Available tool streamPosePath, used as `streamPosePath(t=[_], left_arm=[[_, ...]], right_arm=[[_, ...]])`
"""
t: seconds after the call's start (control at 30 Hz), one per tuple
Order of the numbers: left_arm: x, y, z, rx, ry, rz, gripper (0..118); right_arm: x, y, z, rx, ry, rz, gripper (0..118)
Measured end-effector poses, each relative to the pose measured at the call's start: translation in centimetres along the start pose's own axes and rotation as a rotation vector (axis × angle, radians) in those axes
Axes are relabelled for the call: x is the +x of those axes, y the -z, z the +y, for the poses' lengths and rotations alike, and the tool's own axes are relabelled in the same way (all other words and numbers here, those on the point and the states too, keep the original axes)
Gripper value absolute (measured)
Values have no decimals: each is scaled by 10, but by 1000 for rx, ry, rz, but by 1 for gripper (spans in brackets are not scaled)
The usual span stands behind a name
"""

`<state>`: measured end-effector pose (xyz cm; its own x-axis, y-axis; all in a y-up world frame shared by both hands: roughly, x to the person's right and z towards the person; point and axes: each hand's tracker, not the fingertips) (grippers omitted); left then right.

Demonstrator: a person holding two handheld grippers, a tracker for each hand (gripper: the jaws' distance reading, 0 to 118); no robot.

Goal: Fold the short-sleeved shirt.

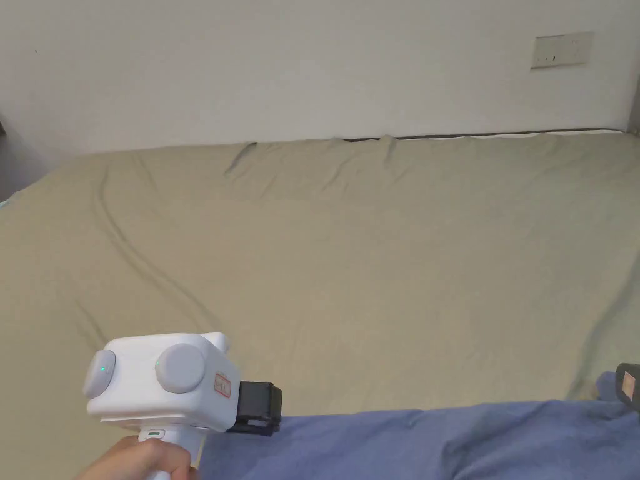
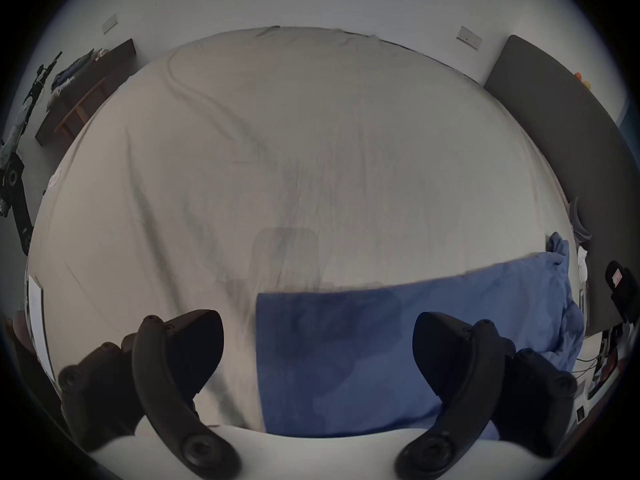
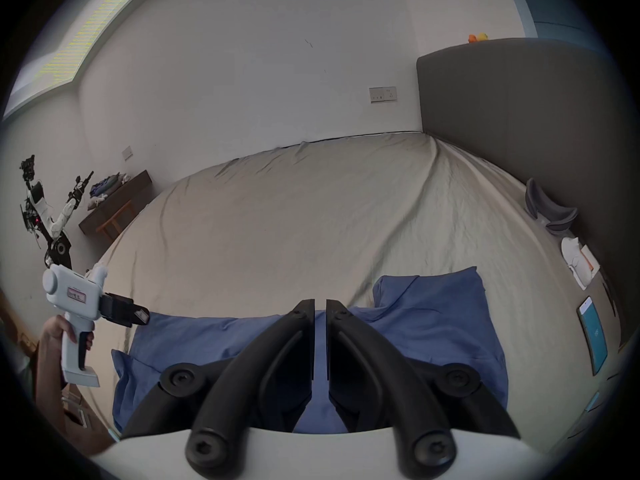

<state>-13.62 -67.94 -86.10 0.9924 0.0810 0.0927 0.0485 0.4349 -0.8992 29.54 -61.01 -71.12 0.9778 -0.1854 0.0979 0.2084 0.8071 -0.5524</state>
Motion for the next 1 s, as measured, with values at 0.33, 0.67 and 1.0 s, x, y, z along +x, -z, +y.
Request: streamPosePath(t=[0.33,0.67,1.0], left_arm=[[17,45,-20,-5,65,96,118],[14,3,-3,-63,152,39,39],[11,8,-9,-73,115,-131,10]], right_arm=[[5,3,-4,-33,-19,35,10],[25,-3,-6,-55,52,41,10],[63,-15,10,-43,63,-75,27]])
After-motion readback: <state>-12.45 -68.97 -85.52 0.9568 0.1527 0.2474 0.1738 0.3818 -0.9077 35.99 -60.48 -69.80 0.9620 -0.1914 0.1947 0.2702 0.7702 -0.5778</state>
